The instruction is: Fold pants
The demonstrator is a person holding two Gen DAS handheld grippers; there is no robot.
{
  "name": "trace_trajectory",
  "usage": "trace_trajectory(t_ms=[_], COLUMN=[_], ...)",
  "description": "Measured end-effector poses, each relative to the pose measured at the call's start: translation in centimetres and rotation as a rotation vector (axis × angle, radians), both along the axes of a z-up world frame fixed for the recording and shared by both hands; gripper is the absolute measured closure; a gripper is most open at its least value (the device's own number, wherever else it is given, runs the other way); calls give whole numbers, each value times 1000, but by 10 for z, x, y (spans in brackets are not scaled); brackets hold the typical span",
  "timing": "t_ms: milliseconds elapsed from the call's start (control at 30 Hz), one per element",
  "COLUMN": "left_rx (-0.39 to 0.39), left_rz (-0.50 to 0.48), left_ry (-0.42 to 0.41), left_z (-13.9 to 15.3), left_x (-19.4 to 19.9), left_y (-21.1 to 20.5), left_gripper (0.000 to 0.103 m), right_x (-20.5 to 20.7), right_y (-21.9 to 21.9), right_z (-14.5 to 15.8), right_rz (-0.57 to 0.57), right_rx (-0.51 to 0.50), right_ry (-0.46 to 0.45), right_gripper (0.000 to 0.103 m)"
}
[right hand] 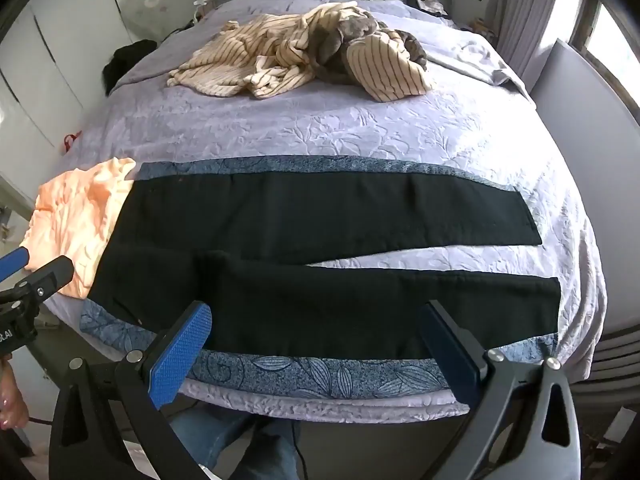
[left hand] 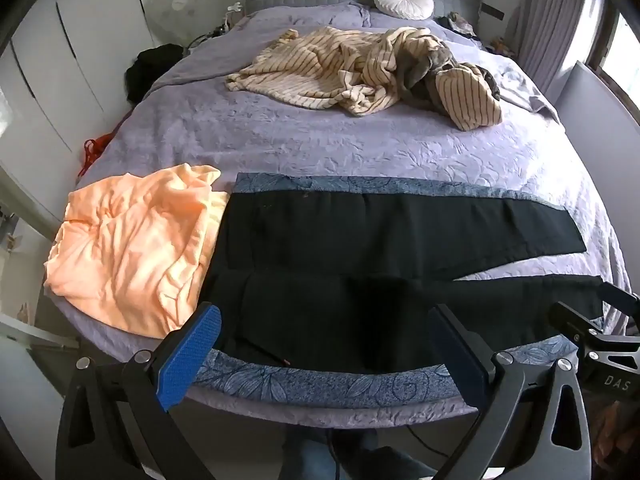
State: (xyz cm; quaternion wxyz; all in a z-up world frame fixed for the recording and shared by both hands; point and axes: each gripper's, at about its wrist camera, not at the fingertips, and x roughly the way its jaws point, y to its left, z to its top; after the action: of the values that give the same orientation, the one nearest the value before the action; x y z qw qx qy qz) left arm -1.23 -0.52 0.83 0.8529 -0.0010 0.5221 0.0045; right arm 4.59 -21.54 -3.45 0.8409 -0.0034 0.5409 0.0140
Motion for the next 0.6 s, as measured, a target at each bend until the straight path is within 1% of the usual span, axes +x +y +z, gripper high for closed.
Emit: trace_trajectory(t_ms=[200, 600], left_rx=[11, 21], left_rz=[-8, 14], left_ry=[-6, -10], left_z=[2, 4], left_x=[-5, -9], left_y=[1, 6], left_gripper=[0, 0], right_x=[-1, -3], right_y=[3, 6], right_z=[0, 2], right_rz=[0, 8], right_rx=[1, -4], right_ry=[0, -5], right_gripper=[0, 0])
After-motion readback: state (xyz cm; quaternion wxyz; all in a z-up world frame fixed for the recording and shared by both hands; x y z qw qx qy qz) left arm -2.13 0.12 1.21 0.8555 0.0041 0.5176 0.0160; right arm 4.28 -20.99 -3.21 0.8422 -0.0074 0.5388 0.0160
